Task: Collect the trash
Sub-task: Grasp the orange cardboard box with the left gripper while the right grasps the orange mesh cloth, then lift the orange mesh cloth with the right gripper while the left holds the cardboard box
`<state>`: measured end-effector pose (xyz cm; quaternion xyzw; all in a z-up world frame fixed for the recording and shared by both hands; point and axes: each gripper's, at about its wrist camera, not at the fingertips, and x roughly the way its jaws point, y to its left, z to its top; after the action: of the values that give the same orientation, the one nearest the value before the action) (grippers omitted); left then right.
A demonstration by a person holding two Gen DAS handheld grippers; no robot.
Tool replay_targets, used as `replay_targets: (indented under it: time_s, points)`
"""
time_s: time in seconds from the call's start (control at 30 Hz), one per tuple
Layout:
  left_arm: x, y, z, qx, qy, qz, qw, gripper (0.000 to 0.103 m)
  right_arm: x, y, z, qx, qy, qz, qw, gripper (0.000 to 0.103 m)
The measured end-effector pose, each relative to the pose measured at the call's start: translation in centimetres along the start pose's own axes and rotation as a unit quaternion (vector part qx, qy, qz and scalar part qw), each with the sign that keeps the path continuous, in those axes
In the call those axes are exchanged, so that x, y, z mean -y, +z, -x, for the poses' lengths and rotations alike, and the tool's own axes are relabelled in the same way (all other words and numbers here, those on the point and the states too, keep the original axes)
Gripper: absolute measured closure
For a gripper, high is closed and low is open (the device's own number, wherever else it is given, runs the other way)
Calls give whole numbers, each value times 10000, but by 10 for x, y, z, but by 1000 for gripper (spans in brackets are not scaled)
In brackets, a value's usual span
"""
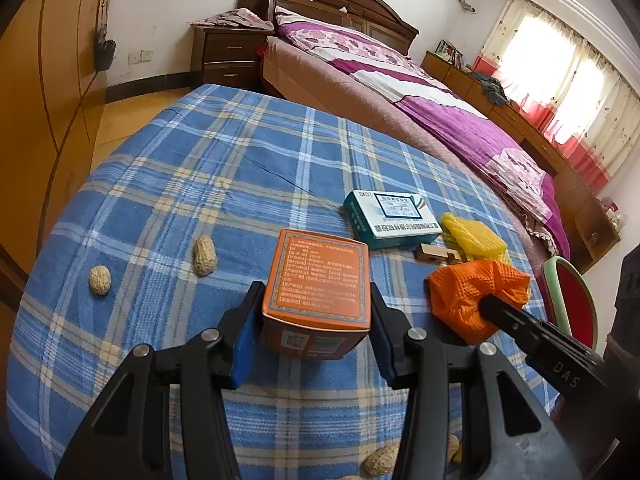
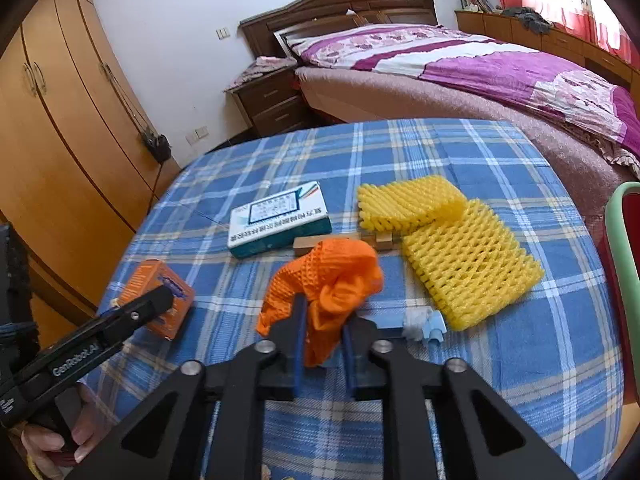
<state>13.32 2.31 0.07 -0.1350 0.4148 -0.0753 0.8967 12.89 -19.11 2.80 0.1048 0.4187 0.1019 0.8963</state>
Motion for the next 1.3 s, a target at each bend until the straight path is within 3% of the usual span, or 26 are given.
replay_targets:
  time_s: [0.13, 0.47, 0.8, 0.87, 0.93, 1.0, 1.13, 1.3]
  points:
    - [2, 0, 5, 29, -66, 0, 10000, 54, 1, -2, 18, 301, 124, -139, 9994, 95]
    - [11, -2, 18, 97, -180, -60, 9998, 54, 7, -4, 68, 879, 231, -396, 9951, 97]
    - [25, -5, 37, 193, -339, -186, 9991, 54, 15, -14, 95, 975, 294, -579, 9931, 97]
    - [27, -7, 39, 189, -341, -207, 9990, 54, 15, -18, 93, 900, 271, -590, 9938, 91]
    - [27, -8, 39, 178, -331, -228, 9990, 54, 16, -23, 91, 863, 195, -618, 9942, 65]
    - [27, -10, 40, 161, -327, -237, 9991, 54, 18, -28, 90, 833, 124, -647, 9943, 54]
    - [25, -12, 39, 116, -304, -214, 9992, 54, 19, -35, 80, 620, -85, -548, 9965, 38]
    - [22, -15, 38, 80, -301, -182, 9993, 54, 16, -43, 54, 185, -277, -367, 9988, 30]
